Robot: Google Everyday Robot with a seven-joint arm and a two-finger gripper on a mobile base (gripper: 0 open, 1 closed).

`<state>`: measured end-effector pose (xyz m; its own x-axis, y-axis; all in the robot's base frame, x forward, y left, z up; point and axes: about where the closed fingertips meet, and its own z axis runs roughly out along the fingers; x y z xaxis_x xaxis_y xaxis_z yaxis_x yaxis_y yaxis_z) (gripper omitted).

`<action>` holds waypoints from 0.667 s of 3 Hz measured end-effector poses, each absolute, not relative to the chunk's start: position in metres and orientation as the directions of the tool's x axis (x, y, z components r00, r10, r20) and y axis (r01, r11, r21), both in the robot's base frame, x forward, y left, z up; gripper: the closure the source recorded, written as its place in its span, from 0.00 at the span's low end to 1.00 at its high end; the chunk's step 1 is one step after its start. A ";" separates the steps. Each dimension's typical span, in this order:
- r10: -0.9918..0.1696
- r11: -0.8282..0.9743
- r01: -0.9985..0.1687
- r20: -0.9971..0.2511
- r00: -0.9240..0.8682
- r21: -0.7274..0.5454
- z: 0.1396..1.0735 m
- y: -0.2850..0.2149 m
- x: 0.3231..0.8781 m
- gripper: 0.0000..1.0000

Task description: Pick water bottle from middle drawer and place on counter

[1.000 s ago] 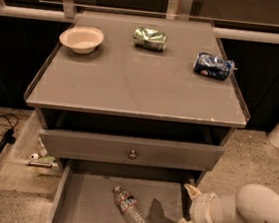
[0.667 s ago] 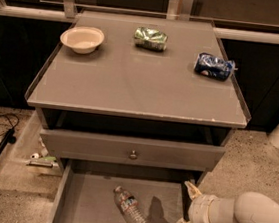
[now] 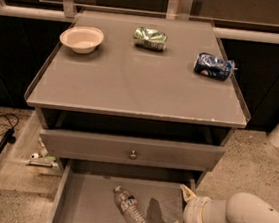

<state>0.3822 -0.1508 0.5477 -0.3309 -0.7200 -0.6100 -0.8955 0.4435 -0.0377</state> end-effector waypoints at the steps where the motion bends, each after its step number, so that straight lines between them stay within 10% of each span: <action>1: -0.712 0.431 -0.902 -0.603 -0.361 0.031 0.505 -0.121 0.375 0.00; 2: -0.691 0.451 -0.888 -0.594 -0.412 0.090 0.460 -0.095 0.376 0.00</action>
Offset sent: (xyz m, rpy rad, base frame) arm 0.0018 0.0872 -0.1411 0.0634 0.1808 -0.0460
